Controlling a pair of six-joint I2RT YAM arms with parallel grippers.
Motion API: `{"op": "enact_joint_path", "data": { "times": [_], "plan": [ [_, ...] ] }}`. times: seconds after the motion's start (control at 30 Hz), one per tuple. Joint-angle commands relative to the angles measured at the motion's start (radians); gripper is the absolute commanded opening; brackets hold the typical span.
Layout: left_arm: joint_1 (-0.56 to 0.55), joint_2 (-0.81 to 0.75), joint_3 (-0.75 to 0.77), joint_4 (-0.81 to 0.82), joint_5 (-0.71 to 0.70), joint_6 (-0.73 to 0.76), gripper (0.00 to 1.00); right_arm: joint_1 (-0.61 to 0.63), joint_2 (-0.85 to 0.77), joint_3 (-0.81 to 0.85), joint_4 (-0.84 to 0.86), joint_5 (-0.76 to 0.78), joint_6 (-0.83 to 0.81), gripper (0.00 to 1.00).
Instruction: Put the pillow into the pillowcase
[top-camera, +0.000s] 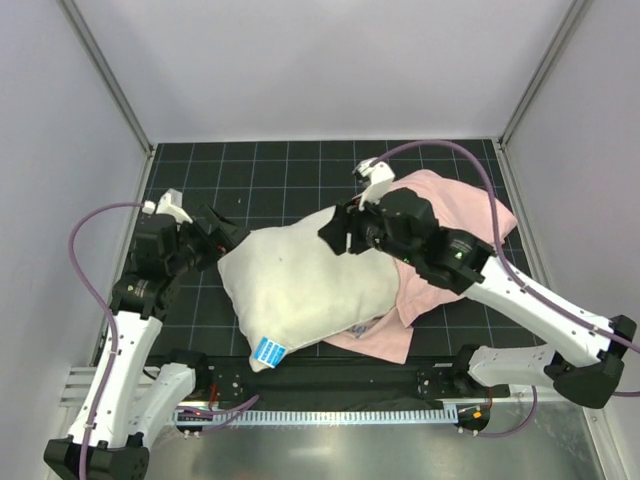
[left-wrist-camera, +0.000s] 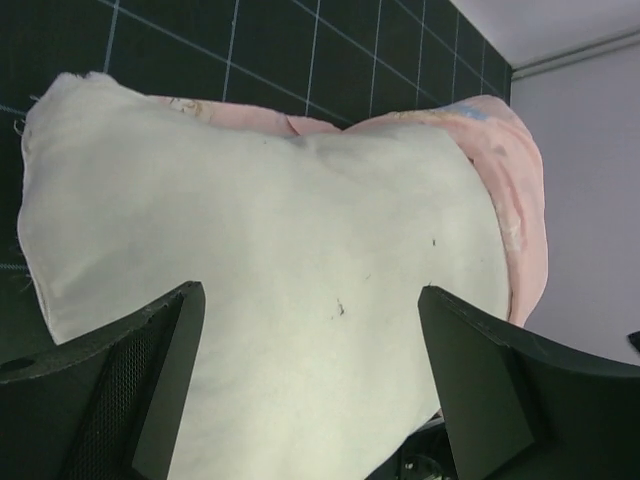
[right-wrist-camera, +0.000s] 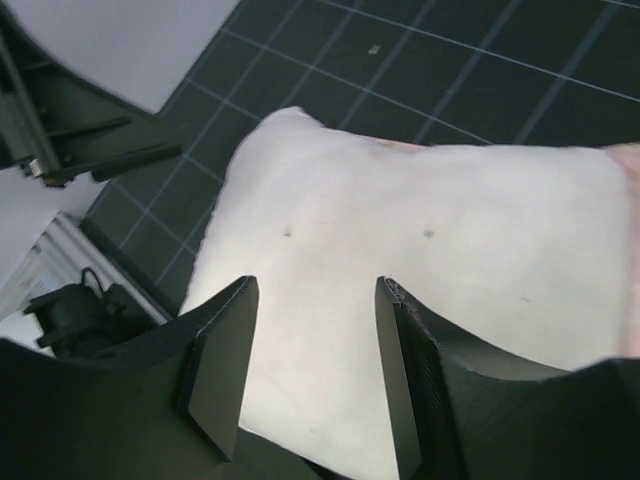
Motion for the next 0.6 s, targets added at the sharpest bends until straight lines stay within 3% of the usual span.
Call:
{"op": "enact_joint_path", "data": {
  "times": [0.0,0.13,0.23,0.43,0.57],
  "plan": [
    [0.0,-0.033,-0.063,-0.026,0.094,0.035,0.91,-0.043,-0.041,0.05,-0.233,0.229,-0.038,0.56],
    [-0.001,-0.125,-0.133,-0.047,0.051,0.035,0.94,-0.135,-0.017,0.03,-0.336,0.352,-0.067,0.51],
    [-0.001,-0.148,-0.164,-0.067,0.054,0.025,0.95,-0.178,0.028,0.023,-0.348,0.363,-0.11,0.49],
    [-0.001,-0.156,-0.207,-0.105,0.052,0.022,0.97,-0.182,0.167,0.077,-0.356,0.395,-0.159,0.48],
    [-0.001,-0.157,-0.241,-0.09,0.075,0.002,0.97,-0.182,0.255,0.129,-0.395,0.507,-0.159,0.48]
  ]
}}
